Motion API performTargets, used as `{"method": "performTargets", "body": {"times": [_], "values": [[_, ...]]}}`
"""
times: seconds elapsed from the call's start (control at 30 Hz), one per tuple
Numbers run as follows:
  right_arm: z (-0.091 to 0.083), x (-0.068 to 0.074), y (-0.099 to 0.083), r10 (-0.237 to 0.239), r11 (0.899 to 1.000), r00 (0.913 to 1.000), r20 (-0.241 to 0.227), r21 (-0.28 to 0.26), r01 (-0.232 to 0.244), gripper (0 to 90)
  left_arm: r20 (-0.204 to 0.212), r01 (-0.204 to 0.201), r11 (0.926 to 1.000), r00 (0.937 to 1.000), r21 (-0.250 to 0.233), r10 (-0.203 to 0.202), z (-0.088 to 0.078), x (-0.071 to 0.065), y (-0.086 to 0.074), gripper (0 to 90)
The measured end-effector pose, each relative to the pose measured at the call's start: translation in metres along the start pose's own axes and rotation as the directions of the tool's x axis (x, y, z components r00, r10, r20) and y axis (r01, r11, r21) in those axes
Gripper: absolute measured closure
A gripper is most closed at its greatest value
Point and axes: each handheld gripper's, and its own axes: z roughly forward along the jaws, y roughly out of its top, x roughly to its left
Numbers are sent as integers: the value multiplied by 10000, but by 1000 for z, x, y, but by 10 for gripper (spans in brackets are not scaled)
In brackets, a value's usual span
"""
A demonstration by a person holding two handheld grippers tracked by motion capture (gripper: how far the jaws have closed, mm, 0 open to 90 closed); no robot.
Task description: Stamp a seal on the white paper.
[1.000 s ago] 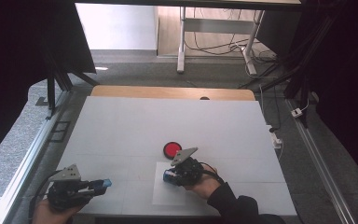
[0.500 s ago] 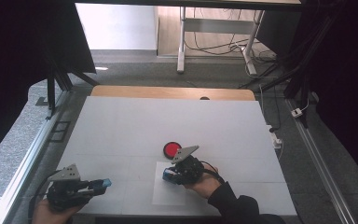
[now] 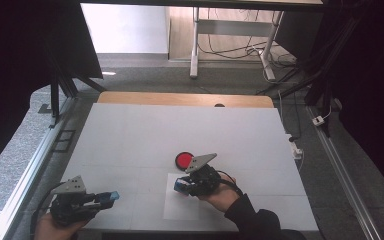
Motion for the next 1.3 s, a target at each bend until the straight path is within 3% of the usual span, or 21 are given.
{"method": "performTargets", "body": {"times": [0.13,0.57,0.87,1.3], "values": [[-3,2,1,-154,9999,9998,-104,-73,154,709,10,8,10000,10000,-17,-8,0,0,0,681],[-23,2,7,134,9966,9998,-154,-815,-146,709,30,2,10000,10000,-42,-2,0,0,0,682],[-35,5,8,-77,9940,9999,-152,-1088,60,709,9,28,10000,10000,-78,-28,-1,0,0,682],[-50,6,9,162,9860,9994,-291,-1657,-208,709,34,64,9999,10000,-78,-63,-1,1,0,682]]}}
